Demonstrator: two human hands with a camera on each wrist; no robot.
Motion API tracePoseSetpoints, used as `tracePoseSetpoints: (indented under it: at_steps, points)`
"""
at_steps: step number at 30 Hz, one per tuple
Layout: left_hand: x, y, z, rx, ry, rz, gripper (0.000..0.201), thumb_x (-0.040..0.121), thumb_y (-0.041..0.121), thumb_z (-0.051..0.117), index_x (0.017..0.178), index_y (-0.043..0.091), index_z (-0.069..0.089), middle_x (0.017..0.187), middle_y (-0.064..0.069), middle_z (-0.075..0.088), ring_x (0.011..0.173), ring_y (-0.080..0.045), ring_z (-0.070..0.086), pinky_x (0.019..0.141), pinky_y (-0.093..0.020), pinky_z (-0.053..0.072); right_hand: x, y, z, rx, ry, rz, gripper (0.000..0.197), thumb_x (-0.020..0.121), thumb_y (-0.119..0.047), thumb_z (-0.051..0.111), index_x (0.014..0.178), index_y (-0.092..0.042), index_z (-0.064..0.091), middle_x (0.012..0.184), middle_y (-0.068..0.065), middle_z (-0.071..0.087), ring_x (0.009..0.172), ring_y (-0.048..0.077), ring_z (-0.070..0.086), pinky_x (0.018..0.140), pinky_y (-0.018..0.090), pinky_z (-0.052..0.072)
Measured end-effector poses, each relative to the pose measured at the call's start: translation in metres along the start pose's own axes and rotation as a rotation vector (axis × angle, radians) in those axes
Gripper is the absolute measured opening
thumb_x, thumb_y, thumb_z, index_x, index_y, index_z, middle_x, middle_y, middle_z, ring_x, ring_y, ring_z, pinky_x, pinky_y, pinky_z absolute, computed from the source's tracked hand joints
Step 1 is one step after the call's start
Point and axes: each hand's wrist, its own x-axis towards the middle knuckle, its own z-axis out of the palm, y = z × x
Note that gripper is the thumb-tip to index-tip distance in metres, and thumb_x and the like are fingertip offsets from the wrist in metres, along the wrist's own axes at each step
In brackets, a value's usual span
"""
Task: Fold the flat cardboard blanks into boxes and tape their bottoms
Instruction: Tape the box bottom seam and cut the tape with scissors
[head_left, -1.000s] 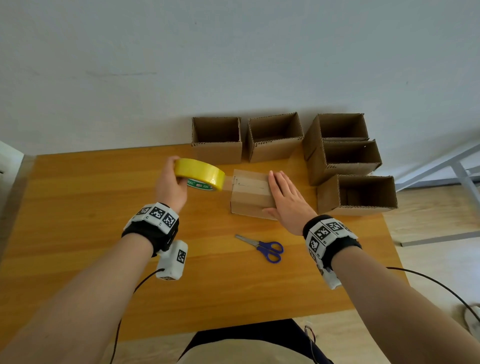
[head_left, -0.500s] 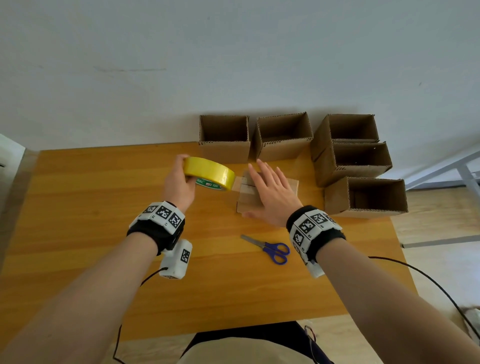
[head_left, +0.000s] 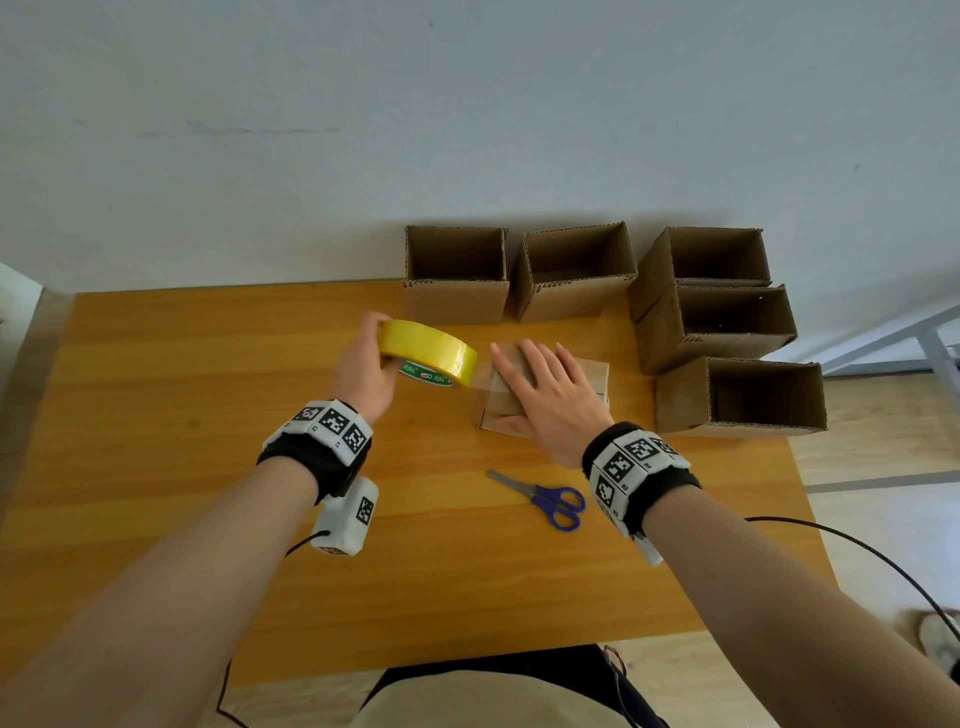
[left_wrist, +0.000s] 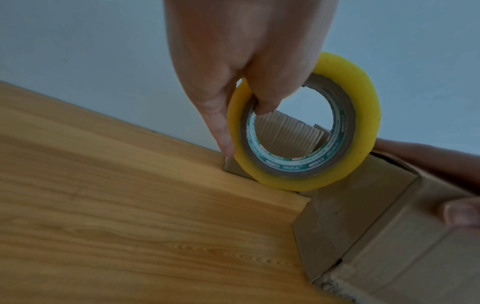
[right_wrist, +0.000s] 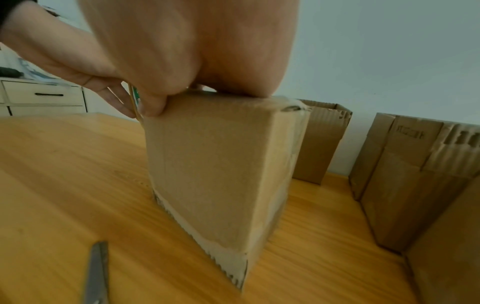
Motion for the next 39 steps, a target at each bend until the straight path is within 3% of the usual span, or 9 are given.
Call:
tracePoseSetpoints:
  at_steps: [5,8,13,19,23,28,33,35,39]
  points:
    - [0.001,-0.006,0.006,-0.002,-0.051,-0.013,0.034,0.091,0.007,0.053,0.123,0.007,0.042,0.102,-0.014,0.063,0.083,-0.028,0.062,0.069,-0.037,0.05,-0.001,0.002,0.004,-0.021,0.02,-0.033,0.074,0.091,-0.056,0.039,0.151,-0.025,0.008,0.147,0.023,0.032,0.136,0.038,0.032,0.114,0.05,0.018]
    - [0.002,-0.01,0.011,0.003,-0.071,-0.039,0.034,0.091,0.005,0.053,0.123,0.005,0.043,0.102,-0.015,0.064,0.081,-0.026,0.061,0.065,-0.033,0.046,-0.001,0.003,0.003,-0.024,0.0,-0.045,0.072,0.093,-0.054,0.039,0.151,-0.027,0.007,0.149,0.023,0.028,0.138,0.038,0.028,0.115,0.05,0.012]
    - [0.004,-0.013,0.012,0.013,-0.074,-0.108,0.034,0.089,0.006,0.057,0.122,0.004,0.046,0.109,-0.017,0.063,0.093,-0.031,0.062,0.072,-0.034,0.047,-0.002,0.003,-0.003,0.009,-0.015,-0.047,0.067,0.095,-0.051,0.04,0.151,-0.028,0.011,0.153,0.021,0.021,0.142,0.036,0.019,0.116,0.047,0.004]
    - [0.0,-0.007,-0.004,0.068,-0.162,0.062,0.037,0.077,0.001,0.069,0.11,0.007,0.054,0.101,-0.012,0.062,0.091,-0.03,0.059,0.075,-0.042,0.052,-0.001,0.009,-0.006,0.031,-0.06,-0.063,0.068,0.094,-0.053,0.04,0.151,-0.03,0.011,0.158,0.014,0.008,0.147,0.031,0.001,0.115,0.042,-0.007]
    - [-0.002,0.008,-0.017,0.023,-0.413,0.1,0.046,0.071,0.031,0.079,0.106,0.019,0.052,0.096,0.004,0.057,0.085,-0.015,0.056,0.071,-0.032,0.048,-0.001,0.011,-0.008,0.048,-0.061,-0.062,0.07,0.09,-0.053,0.047,0.15,-0.03,0.016,0.158,0.013,0.01,0.147,0.03,0.001,0.114,0.041,-0.007]
    - [-0.01,0.02,-0.018,0.049,-0.489,0.121,0.026,0.091,0.04,0.052,0.099,0.015,0.054,0.078,0.005,0.052,0.062,-0.007,0.048,0.049,-0.011,0.036,-0.001,0.011,-0.006,0.036,-0.049,-0.066,0.068,0.09,-0.051,0.049,0.148,-0.029,0.021,0.156,0.015,0.017,0.146,0.033,0.008,0.114,0.043,-0.004]
    - [-0.005,0.016,-0.011,0.145,-0.459,0.115,0.037,0.089,0.048,0.051,0.085,0.012,0.057,0.073,-0.005,0.054,0.059,-0.015,0.047,0.051,-0.021,0.034,-0.003,0.014,-0.006,0.053,-0.022,-0.068,0.066,0.09,-0.049,0.051,0.147,-0.027,0.026,0.153,0.017,0.022,0.145,0.034,0.013,0.113,0.043,-0.002]
    - [-0.004,0.01,-0.008,0.237,-0.434,0.08,0.044,0.087,0.052,0.052,0.09,0.009,0.061,0.08,-0.011,0.061,0.063,-0.02,0.052,0.054,-0.027,0.037,-0.004,0.016,-0.006,0.05,-0.031,-0.078,0.066,0.091,-0.049,0.051,0.147,-0.027,0.025,0.154,0.017,0.02,0.145,0.034,0.01,0.114,0.042,-0.003]
    - [-0.005,0.013,-0.008,0.24,-0.498,0.078,0.042,0.089,0.049,0.053,0.102,0.01,0.064,0.094,-0.008,0.066,0.081,-0.023,0.062,0.065,-0.033,0.048,-0.007,0.023,-0.005,0.021,-0.049,-0.111,0.067,0.092,-0.052,0.045,0.15,-0.03,0.018,0.157,0.014,0.012,0.146,0.032,0.004,0.114,0.042,-0.005]
